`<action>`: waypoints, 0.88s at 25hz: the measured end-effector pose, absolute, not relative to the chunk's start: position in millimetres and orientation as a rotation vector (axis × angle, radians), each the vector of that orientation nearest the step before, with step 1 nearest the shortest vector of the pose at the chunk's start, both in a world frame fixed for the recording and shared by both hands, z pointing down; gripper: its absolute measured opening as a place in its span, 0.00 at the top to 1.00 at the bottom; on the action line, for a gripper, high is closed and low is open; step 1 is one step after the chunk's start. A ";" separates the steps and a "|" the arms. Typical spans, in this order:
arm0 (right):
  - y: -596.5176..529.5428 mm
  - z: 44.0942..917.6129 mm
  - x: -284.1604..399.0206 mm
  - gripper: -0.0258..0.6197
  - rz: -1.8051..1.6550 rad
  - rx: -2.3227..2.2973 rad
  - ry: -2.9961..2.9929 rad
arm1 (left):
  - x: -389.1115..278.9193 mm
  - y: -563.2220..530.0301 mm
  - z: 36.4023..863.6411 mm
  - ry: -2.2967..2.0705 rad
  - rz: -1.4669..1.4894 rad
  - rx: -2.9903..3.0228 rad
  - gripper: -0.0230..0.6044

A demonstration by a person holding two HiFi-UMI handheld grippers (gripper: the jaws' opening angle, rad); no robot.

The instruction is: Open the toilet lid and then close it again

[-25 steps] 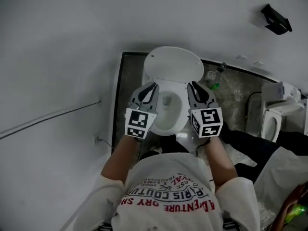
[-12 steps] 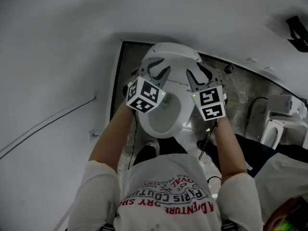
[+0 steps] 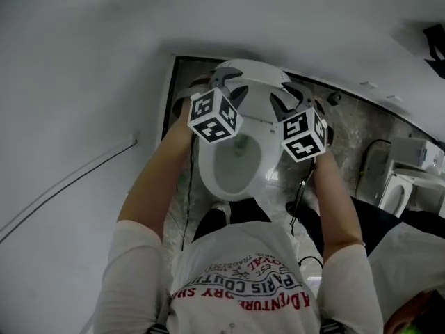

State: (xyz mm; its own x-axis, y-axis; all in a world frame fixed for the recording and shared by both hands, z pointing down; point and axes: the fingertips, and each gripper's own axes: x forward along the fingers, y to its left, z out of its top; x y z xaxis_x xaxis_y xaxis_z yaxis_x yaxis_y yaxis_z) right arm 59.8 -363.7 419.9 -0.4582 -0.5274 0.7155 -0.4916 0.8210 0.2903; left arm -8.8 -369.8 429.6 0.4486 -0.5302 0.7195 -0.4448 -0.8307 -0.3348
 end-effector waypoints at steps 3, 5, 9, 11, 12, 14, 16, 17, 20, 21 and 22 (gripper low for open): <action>-367.9 425.8 56.4 0.77 -0.022 0.717 -2.127 | -11.6 -374.1 437.2 0.882 -1.344 -2.617 0.74; -365.4 428.9 51.8 0.77 -0.045 0.689 -2.115 | -15.5 -375.0 436.2 0.903 -1.332 -2.615 0.76; -363.5 429.8 53.4 0.85 -0.123 0.692 -2.075 | -17.9 -373.5 433.6 0.924 -1.299 -2.630 0.82; -360.7 430.6 54.9 0.87 -0.151 0.668 -2.056 | -16.6 -369.9 433.4 0.920 -1.290 -2.628 0.83; -357.8 430.5 55.1 0.87 -0.163 0.653 -2.049 | -16.2 -367.0 432.8 0.918 -1.286 -2.623 0.83; -349.2 428.8 54.6 0.88 -0.168 0.634 -2.048 | -16.6 -358.5 430.6 0.912 -1.279 -2.615 0.83; -338.8 426.6 54.6 0.88 -0.162 0.627 -2.051 | -16.9 -347.8 428.6 0.900 -1.273 -2.614 0.84; -333.5 425.9 55.4 0.88 -0.163 0.622 -2.049 | -16.2 -342.4 427.9 0.891 -1.271 -2.616 0.84; -317.6 424.3 58.1 0.89 -0.161 0.605 -2.042 | -13.0 -326.5 425.7 0.858 -1.265 -2.623 0.84; -311.4 423.3 58.2 0.89 -0.155 0.600 -2.040 | -13.0 -320.1 424.5 0.847 -1.264 -2.626 0.85; -303.9 422.3 57.6 0.89 -0.149 0.596 -2.037 | -13.6 -312.6 423.3 0.835 -1.263 -2.629 0.85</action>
State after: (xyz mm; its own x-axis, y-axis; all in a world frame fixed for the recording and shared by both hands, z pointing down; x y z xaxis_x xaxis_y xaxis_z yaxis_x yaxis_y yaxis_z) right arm 57.6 -303.9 422.3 -0.4083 -0.4692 0.7830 -0.3501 0.8727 0.3404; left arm -13.6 -312.6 423.3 0.5033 -0.5202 0.6900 -0.4310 -0.8432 -0.3213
